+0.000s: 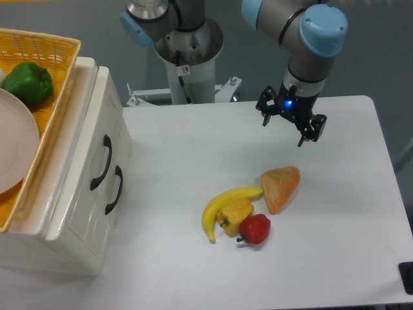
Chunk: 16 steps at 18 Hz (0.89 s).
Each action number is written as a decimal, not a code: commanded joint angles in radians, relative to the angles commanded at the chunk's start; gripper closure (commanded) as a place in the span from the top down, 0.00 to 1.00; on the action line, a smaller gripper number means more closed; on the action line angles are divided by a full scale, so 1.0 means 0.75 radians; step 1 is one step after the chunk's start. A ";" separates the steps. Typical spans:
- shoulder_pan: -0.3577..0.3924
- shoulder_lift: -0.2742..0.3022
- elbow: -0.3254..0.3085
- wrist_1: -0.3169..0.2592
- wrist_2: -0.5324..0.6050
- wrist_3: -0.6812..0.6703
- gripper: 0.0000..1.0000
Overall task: Slide the top white drawer open
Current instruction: 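Lift the gripper and swing it toward the white cabinet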
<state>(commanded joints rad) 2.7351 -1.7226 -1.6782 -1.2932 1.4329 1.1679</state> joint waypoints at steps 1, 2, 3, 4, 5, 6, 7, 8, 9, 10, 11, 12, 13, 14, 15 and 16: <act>-0.008 -0.004 0.004 0.002 -0.022 -0.067 1.00; -0.012 -0.008 0.008 0.006 -0.033 -0.119 1.00; -0.027 -0.012 0.020 0.006 -0.033 -0.144 1.00; -0.047 -0.016 0.027 0.006 -0.033 -0.156 1.00; -0.061 -0.029 0.029 0.008 -0.031 -0.178 1.00; -0.074 -0.037 0.035 0.008 -0.031 -0.219 1.00; -0.092 -0.043 0.039 0.008 -0.025 -0.274 1.00; -0.112 -0.043 0.039 0.012 -0.025 -0.317 1.00; -0.131 -0.049 0.039 0.016 -0.023 -0.340 1.00; -0.139 -0.057 0.039 0.018 -0.023 -0.346 1.00; -0.139 -0.059 0.043 0.016 -0.017 -0.348 1.00; -0.139 -0.059 0.043 0.012 -0.008 -0.350 1.00; -0.141 -0.059 0.043 0.004 0.000 -0.354 1.00; -0.143 -0.057 0.041 -0.006 0.000 -0.363 1.00; -0.145 -0.057 0.037 -0.008 0.000 -0.397 1.00; -0.164 -0.059 0.039 -0.008 0.000 -0.456 1.00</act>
<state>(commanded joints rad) 2.6125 -1.7671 -1.6490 -1.2993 1.4327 0.8257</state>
